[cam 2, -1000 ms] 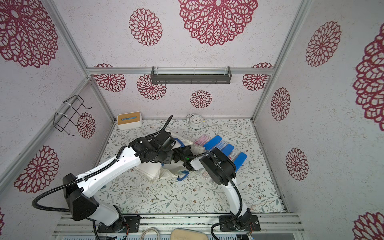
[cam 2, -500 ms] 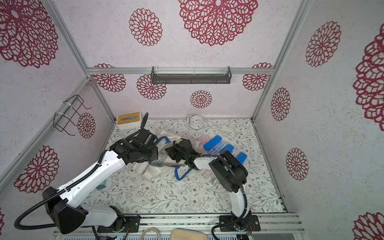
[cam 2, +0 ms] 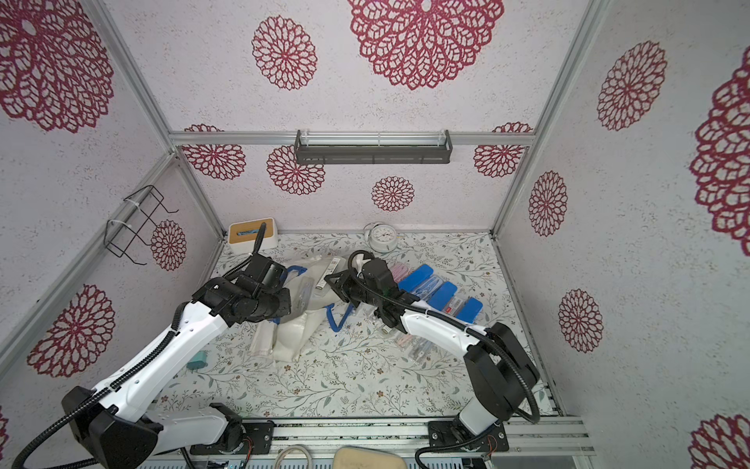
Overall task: Take out the compass set from the canvas bag
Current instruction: Pick up the compass set from the canvas bag, then place the compass set at the center of the board.
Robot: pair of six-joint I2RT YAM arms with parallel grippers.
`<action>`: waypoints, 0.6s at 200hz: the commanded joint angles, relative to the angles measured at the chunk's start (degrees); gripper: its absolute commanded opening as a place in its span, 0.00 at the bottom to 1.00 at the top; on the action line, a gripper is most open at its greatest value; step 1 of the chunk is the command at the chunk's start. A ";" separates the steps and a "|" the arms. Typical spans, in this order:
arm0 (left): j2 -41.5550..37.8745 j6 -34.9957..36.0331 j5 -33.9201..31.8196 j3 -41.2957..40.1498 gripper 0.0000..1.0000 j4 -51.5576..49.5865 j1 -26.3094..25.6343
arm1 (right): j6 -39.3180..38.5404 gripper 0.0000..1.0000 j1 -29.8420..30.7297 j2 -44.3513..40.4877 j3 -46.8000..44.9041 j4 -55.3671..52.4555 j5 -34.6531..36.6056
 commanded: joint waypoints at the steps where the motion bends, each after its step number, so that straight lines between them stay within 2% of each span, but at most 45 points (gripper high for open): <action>1: -2.25 1.68 -0.20 -0.37 0.00 -1.16 1.86 | -3.46 0.08 -1.86 -6.41 -2.28 -0.11 -0.27; 32: -2.30 2.81 0.22 -0.07 0.00 -1.20 4.60 | -8.60 0.10 -5.21 -15.59 -6.57 -8.64 -2.33; 60: -0.95 4.03 0.35 1.31 0.00 -1.32 7.01 | -13.62 0.11 -5.76 -21.71 -12.30 -17.51 -2.14; 88: 0.58 5.17 0.78 3.22 0.00 -0.78 8.65 | -9.96 0.12 -4.51 -22.44 -22.82 -11.64 -2.24; 107: 1.39 5.88 1.68 4.42 0.00 0.34 8.82 | -6.16 0.12 -2.37 -18.79 -28.17 -3.33 -1.77; 120: 1.67 6.17 2.55 5.16 0.00 1.10 8.82 | -5.19 0.13 -0.30 -14.61 -28.59 0.57 -1.48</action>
